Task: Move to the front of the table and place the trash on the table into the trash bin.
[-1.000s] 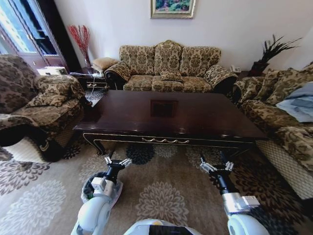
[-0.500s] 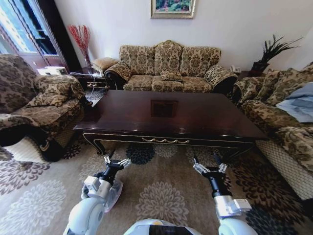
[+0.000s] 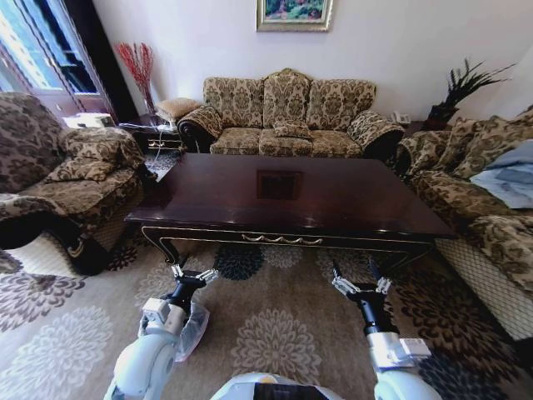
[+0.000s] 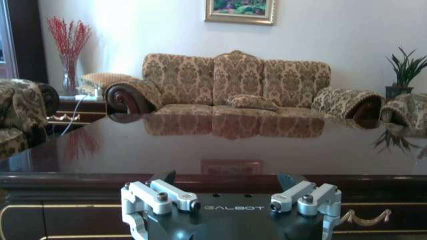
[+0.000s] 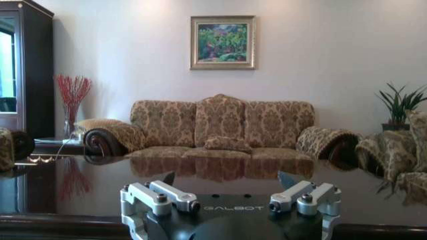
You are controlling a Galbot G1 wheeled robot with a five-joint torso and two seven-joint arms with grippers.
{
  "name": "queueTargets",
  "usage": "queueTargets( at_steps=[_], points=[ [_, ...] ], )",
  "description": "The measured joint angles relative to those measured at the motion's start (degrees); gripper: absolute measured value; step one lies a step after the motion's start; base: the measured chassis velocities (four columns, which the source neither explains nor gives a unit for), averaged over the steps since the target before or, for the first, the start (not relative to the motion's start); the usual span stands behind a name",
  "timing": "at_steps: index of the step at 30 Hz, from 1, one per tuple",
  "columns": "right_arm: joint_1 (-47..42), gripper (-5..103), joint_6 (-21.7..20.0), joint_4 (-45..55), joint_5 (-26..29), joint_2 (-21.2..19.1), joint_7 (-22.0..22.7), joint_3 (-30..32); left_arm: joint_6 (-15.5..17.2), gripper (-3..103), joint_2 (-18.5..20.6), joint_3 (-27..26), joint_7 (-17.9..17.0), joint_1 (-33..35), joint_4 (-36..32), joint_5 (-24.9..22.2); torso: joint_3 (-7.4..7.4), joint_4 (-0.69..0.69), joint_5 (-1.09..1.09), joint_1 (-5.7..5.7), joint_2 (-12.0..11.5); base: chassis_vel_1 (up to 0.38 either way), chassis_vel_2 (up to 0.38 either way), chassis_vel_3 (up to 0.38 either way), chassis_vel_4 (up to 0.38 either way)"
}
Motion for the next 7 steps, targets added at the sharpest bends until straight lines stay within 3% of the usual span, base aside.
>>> queueTargets(
  at_steps=[7],
  points=[
    [0.0, 100, 0.0, 0.0, 0.02, 0.0, 0.0, 0.02, -0.03, 100, 0.0, 0.01, -0.03, 0.0, 0.03, 0.0, 0.0, 0.0, 0.0, 0.0, 0.0, 0.0, 0.0, 0.0, 0.0]
  ],
)
